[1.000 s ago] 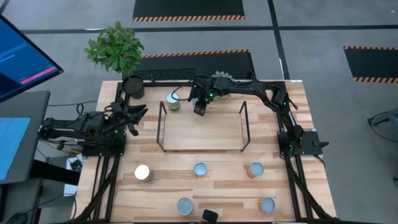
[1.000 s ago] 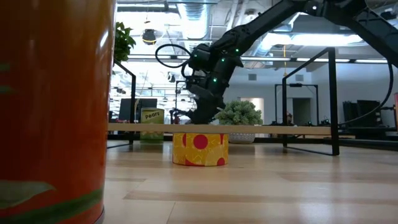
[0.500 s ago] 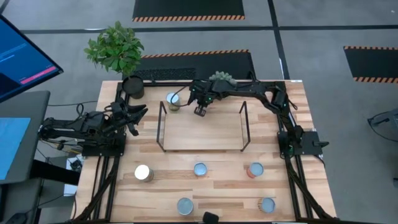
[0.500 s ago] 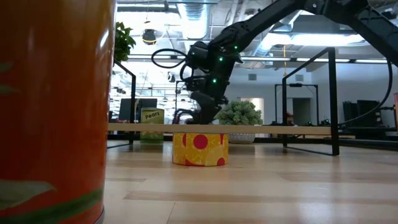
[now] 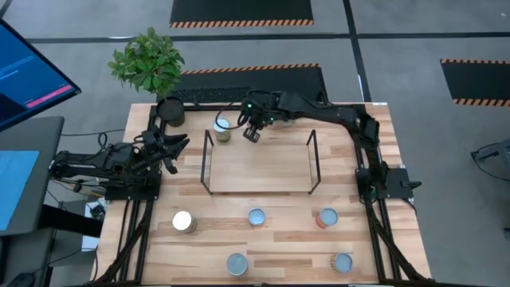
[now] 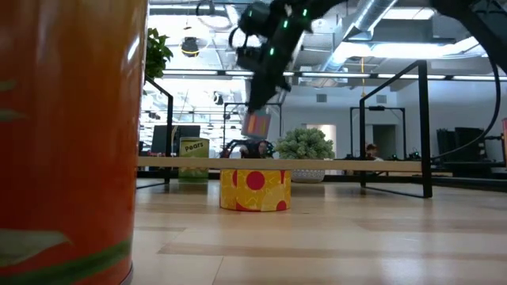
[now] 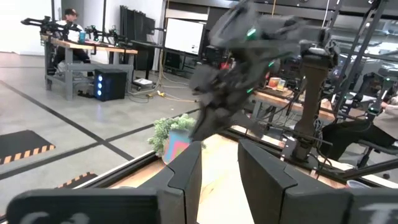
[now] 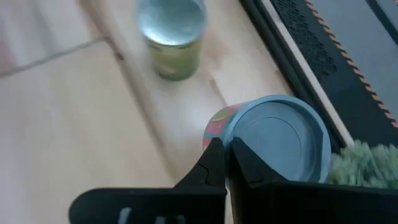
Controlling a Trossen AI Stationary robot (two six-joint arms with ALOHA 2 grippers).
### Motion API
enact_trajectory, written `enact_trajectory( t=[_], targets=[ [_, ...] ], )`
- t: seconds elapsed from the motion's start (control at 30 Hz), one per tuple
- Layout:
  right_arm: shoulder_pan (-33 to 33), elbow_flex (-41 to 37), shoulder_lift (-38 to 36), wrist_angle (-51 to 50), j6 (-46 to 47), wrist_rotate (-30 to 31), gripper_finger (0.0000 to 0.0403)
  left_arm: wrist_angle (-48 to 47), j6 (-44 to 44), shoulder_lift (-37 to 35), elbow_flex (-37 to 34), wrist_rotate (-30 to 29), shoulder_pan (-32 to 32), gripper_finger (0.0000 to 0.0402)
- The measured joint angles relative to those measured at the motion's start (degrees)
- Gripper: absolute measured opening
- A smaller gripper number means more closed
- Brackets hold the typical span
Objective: Pick and place cans onto a shelf
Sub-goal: Put the canned corn on the shelf
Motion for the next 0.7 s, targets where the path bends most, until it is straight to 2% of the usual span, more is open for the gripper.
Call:
enact_trajectory(
  t=[0.2, 0.37, 0.53, 0.7],
  targets=[
    [4.01, 0.17, -3.32, -12.19, 4.34, 0.03, 0.0005, 0.0, 0.01, 0.02, 0.0, 0.02, 0.01, 0.0093],
    [7.89, 0.06, -3.12, -24.71, 12.98, 0.29, 0.0005, -0.02, 0.0, 0.01, 0.0, 0.02, -0.01, 0.0093],
    [12.39, -2.69, -4.15, -26.91, 22.16, 1.13, 0.0006, -0.04, 0.01, 0.0, 0.0, 0.02, -0.01, 0.0093],
    [16.79, -6.03, -5.81, -27.38, 28.38, 7.8, 0.0006, -0.06, 0.01, 0.01, 0.0, -0.47, 0.01, 0.0093]
  ],
)
